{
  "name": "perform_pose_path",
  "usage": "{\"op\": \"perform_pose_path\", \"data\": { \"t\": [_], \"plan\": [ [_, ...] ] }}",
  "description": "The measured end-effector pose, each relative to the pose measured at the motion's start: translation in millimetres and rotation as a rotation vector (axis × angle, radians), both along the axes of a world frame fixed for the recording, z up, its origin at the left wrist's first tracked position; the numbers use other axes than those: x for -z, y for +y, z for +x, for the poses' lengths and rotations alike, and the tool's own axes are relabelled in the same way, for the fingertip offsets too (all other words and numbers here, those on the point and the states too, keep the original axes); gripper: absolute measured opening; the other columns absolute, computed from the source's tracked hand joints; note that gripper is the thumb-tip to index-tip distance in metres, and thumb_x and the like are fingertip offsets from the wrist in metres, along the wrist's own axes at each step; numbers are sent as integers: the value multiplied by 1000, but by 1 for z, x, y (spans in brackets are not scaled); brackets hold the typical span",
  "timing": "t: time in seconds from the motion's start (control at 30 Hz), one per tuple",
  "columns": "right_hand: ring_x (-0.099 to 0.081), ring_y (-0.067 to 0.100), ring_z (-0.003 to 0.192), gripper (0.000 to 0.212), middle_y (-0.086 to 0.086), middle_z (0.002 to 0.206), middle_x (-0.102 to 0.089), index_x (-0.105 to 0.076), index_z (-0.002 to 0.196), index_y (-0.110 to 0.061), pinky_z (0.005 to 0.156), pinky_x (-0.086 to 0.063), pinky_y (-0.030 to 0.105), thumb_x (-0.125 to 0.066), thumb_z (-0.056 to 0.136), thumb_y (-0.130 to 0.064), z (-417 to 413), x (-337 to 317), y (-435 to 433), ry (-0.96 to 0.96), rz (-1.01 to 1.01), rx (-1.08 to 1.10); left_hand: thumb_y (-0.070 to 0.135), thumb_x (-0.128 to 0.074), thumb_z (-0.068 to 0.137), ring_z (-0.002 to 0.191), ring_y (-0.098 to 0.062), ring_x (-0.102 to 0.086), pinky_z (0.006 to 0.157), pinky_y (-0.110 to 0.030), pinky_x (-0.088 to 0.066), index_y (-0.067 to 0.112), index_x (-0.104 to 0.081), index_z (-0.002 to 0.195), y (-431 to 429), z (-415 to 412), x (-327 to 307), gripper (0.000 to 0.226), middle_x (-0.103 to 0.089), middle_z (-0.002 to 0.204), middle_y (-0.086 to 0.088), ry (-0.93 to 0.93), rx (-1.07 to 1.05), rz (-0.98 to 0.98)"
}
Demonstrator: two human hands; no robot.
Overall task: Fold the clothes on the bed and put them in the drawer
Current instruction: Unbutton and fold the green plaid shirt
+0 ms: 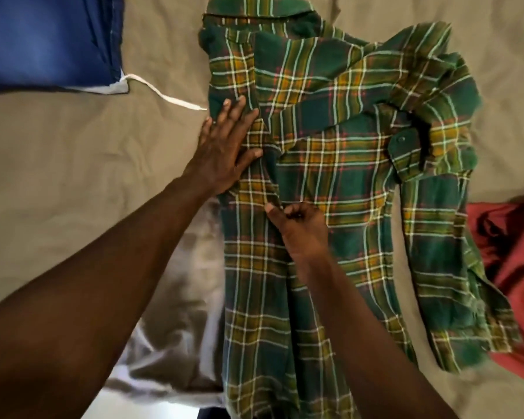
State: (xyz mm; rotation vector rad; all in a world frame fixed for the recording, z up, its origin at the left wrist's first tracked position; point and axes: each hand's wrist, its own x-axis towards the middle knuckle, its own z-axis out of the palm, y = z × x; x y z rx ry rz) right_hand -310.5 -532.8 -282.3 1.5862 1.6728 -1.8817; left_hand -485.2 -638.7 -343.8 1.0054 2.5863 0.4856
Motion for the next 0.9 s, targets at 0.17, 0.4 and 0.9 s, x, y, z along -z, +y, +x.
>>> {"op": "perform_pose_path", "data": {
  "t": [0.17, 0.4, 0.9],
  "plan": [
    [-66, 14, 67, 38, -4, 71, -70, -63, 77, -20, 63, -51, 31, -84, 77, -52, 62, -7, -4, -95, 13, -448, 60, -34, 104, 159, -31, -7, 125, -54, -16, 23, -24, 163, 3, 30, -17, 70, -7, 172, -11, 94, -195, -75],
    [-63, 21, 73, 33, -3, 70, -65, -57, 72, -23, 73, -54, 41, -77, 87, -45, 122, -20, -20, -150, -90, -542, 54, -51, 100, 117, -40, -60, 89, -46, -48, 17, -42, 144, -42, 225, -55, 58, -60, 134, -14, -131, -957, -17],
    [-64, 26, 91, 36, 0, 96, -66, -62, 102, -25, 77, -47, 33, -54, 94, -59, 265, -39, -11, -163, 734, -634, 73, -51, 89, 153, -42, -24, 109, -62, -31, 22, -26, 161, -140, 374, -83, 92, -13, 170, -18, 202, 326, -296]
  ]
}}
